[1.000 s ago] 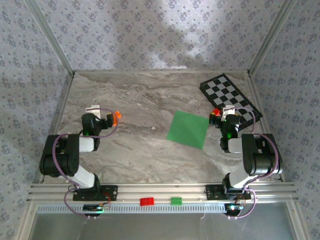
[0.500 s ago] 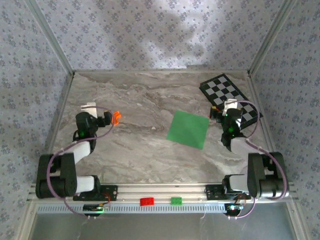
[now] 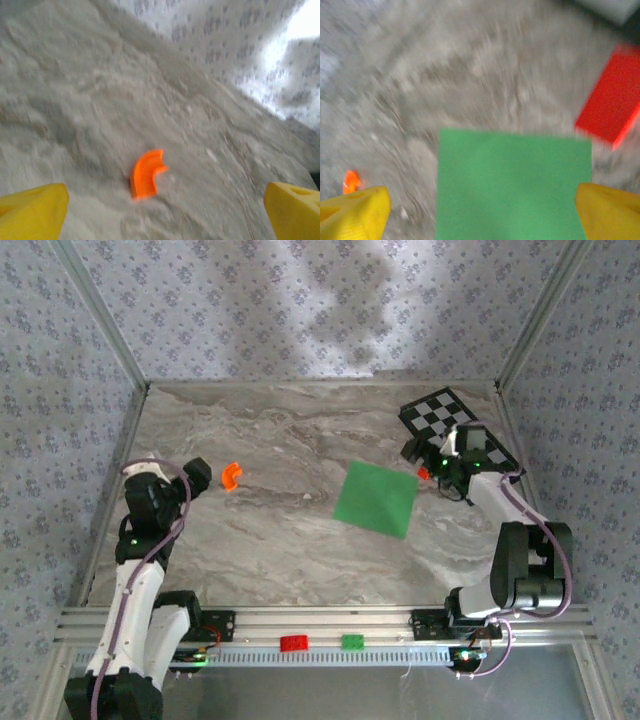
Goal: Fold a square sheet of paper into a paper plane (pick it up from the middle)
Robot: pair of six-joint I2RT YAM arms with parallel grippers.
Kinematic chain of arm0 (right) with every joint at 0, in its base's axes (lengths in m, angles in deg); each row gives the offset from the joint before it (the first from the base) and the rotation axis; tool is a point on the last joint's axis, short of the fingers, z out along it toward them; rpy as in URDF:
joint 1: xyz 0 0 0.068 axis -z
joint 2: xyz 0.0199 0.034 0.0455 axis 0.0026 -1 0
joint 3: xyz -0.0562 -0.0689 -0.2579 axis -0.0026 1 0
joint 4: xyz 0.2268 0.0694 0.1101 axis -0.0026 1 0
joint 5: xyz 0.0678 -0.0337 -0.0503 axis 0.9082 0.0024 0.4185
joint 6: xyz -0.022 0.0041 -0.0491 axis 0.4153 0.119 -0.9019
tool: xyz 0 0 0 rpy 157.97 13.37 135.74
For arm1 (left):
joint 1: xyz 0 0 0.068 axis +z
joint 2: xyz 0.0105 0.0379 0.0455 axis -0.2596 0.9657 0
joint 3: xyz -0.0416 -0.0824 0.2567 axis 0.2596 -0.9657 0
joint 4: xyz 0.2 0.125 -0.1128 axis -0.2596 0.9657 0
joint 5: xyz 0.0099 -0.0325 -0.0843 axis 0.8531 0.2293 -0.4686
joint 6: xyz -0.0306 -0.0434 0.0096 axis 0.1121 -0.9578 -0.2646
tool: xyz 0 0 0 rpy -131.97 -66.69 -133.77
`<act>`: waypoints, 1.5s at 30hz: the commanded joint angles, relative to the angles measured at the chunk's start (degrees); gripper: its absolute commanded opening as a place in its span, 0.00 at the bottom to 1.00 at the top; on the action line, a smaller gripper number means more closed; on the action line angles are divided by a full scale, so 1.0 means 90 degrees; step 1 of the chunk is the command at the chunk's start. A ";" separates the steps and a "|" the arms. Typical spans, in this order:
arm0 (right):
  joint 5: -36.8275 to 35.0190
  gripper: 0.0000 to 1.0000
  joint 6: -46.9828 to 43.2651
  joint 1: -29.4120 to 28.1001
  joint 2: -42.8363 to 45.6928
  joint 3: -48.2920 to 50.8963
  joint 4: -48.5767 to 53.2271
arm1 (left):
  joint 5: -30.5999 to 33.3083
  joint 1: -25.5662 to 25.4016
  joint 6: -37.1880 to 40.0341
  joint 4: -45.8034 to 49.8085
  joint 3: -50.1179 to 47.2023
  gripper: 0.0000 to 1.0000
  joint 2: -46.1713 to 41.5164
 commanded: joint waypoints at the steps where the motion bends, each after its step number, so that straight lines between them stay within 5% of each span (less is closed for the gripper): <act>1: -0.0389 0.97 0.0133 -0.0816 0.0067 -0.0327 0.0813 | -0.0819 0.0053 -0.0438 0.1354 0.0225 1.00 0.0025; 9: -0.2113 0.97 0.0480 -0.2021 -0.0642 -0.0562 0.0958 | -0.1724 0.0053 -0.0240 0.1888 0.0334 1.00 -0.0054; 19: -0.1253 0.97 -0.0076 -0.1863 -0.1559 -0.0628 0.1031 | -0.2177 0.0047 -0.0318 0.2064 0.0163 1.00 -0.0191; 30: -0.1227 0.98 -0.0217 -0.3066 -0.1982 -0.0524 0.1214 | -0.2599 -0.0036 -0.0439 0.2030 0.0202 1.00 -0.0121; 38: -0.1334 1.00 0.1091 -0.4443 -0.1895 -0.0118 0.0436 | -0.2328 -0.0985 -0.0903 0.2134 0.0132 1.00 -0.0184; 45: -0.1128 1.00 0.1979 -0.4907 -0.1438 0.0202 -0.0783 | -0.1689 -0.2167 -0.1344 0.1984 -0.0031 1.00 -0.0279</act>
